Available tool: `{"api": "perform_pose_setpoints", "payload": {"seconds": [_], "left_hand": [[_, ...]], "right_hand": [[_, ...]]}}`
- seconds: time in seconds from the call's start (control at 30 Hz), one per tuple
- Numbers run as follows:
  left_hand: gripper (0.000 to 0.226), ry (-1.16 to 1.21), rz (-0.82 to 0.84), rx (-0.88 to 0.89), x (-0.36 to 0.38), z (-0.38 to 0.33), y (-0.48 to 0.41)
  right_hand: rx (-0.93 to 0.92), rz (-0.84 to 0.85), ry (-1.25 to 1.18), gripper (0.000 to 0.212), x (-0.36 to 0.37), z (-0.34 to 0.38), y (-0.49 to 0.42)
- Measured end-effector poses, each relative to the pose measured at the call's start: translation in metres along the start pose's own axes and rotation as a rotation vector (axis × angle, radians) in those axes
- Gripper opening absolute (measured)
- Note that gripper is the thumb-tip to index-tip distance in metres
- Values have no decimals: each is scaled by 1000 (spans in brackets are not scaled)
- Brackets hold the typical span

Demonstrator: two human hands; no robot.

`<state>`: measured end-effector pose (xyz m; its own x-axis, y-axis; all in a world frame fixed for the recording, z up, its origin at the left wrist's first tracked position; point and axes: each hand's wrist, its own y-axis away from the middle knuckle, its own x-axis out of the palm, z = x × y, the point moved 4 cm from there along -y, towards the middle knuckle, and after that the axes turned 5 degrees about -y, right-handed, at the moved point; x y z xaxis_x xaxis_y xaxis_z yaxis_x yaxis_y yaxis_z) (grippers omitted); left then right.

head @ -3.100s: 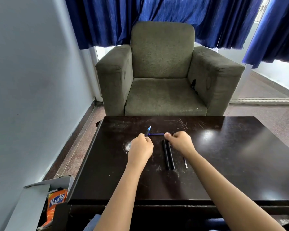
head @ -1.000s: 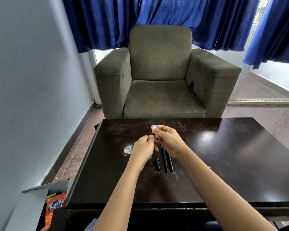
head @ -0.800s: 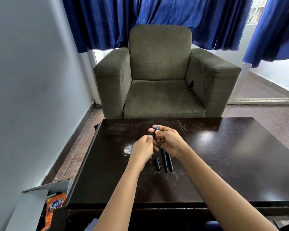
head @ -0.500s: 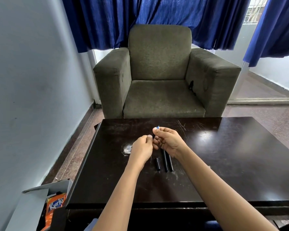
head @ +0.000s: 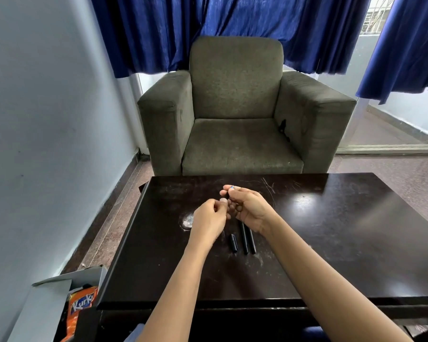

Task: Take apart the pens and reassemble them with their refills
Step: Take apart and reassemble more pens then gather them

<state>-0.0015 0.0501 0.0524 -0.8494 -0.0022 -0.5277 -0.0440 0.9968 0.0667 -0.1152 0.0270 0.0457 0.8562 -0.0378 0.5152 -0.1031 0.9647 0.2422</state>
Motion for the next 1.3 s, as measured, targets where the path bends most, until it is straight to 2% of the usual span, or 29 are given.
{"api": "perform_pose_setpoints", "payload": {"seconds": [0.13,0.3,0.4,0.5,0.6,0.7,0.87,1.1,1.3], "left_hand": [[20,6,5,10,-1,-2,2],[19,40,-28,-20,-4,0,1],[16,25,-14,2,-3,0,1],[22,-2,14,26,-1,0,1],[33,-72,8,21,-2,0,0],[33,-113,13,23,-2,-2,1],[17,-108,18,56,-3,-4,5],[19,-81,32,51,-6,-6,6],[23,-100,51,25,-4,-8,6]], "right_hand": [[19,-7,84,8,-1,-5,0],[24,-112,70,10,-7,-3,-2],[32,-101,110,9,-6,-3,0],[32,-65,129,12,-4,-8,-1],[27,-58,64,5,-2,-6,-1],[36,-25,47,15,1,-4,1],[60,-11,15,28,4,-3,1],[43,-19,-6,14,-1,-4,-2],[-15,-112,-76,13,-7,3,-4]]}}
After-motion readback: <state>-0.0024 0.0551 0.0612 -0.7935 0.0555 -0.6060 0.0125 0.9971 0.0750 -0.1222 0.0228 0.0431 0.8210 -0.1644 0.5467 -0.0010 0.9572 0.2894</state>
